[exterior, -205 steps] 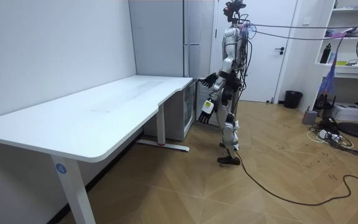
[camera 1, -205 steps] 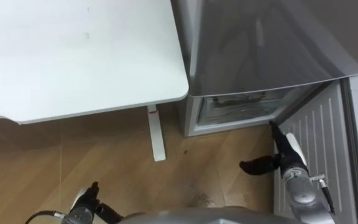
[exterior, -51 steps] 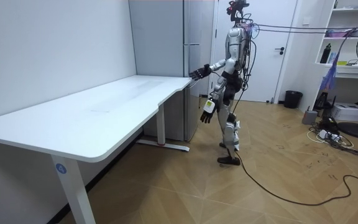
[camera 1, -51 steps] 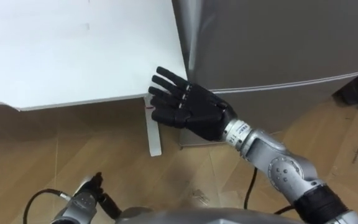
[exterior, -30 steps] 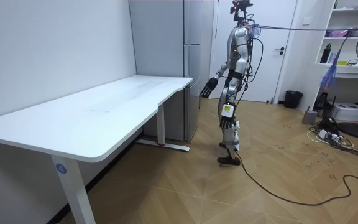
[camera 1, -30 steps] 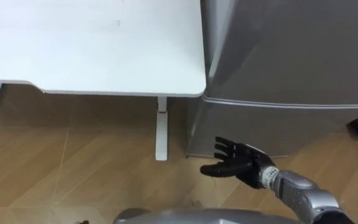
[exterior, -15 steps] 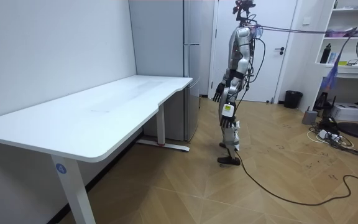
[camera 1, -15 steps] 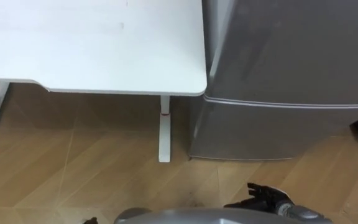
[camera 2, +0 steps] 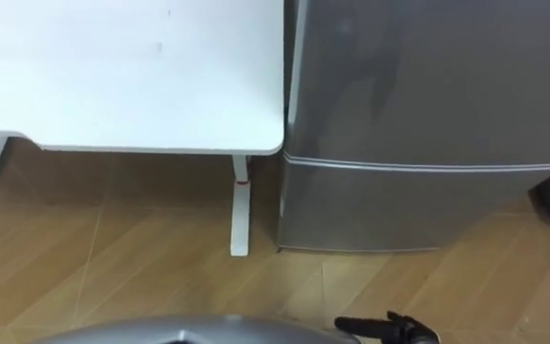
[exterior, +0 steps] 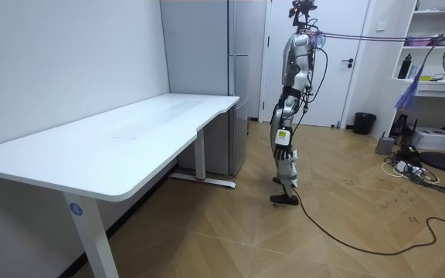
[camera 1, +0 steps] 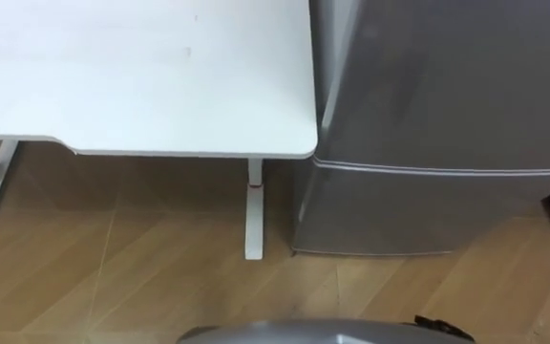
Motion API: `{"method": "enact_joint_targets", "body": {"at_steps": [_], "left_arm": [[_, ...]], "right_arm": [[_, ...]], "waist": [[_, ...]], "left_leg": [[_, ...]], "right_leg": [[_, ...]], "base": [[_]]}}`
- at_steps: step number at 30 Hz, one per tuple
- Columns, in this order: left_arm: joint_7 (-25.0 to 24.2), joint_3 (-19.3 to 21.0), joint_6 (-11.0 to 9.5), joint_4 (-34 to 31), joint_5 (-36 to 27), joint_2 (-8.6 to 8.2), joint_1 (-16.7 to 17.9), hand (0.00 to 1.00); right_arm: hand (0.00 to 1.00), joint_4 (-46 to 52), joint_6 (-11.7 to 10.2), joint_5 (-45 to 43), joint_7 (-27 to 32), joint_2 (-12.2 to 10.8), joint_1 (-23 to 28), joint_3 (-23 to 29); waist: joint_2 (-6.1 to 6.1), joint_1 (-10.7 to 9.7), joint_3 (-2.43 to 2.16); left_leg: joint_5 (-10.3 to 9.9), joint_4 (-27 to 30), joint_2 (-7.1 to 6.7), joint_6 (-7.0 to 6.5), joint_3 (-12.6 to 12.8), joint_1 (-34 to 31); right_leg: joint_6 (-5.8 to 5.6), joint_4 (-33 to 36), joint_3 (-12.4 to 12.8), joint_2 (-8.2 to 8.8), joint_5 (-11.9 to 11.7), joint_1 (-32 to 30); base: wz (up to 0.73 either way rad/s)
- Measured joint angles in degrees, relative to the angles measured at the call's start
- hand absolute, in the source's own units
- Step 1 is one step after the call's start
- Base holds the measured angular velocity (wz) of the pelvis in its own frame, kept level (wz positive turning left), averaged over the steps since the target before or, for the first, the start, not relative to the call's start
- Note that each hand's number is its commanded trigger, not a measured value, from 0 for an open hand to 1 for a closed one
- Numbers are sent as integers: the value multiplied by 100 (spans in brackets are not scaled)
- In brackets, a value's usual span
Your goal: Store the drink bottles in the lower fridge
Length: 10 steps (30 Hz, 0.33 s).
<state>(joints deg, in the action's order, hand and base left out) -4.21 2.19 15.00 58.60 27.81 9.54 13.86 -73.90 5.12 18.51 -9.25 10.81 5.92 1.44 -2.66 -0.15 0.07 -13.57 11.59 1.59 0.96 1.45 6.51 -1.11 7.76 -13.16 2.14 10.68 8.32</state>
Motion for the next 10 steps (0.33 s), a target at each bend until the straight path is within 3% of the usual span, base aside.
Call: {"method": "enact_joint_targets", "body": {"at_steps": [3, 10], "left_arm": [[2, 0, 1, 152, 1, -8, -65, 0], [20, -15, -18, 326, 0, -19, -249, 0]], "right_arm": [[0, -47, -2, 18, 40, 2, 40, 96], [0, -161, 6, 132, 209, 11, 37, 240]], "waist": [[55, -20, -32], [162, -182, -35]], "left_leg": [[0, -27, 5, 0, 97, 63], [-2, -86, -4, -1, 165, 122]], "right_leg": [[0, 2, 107, -5, 0, 8], [-20, 2, 198, 5, 13, 34]], "base": [[-18], [-6]]}}
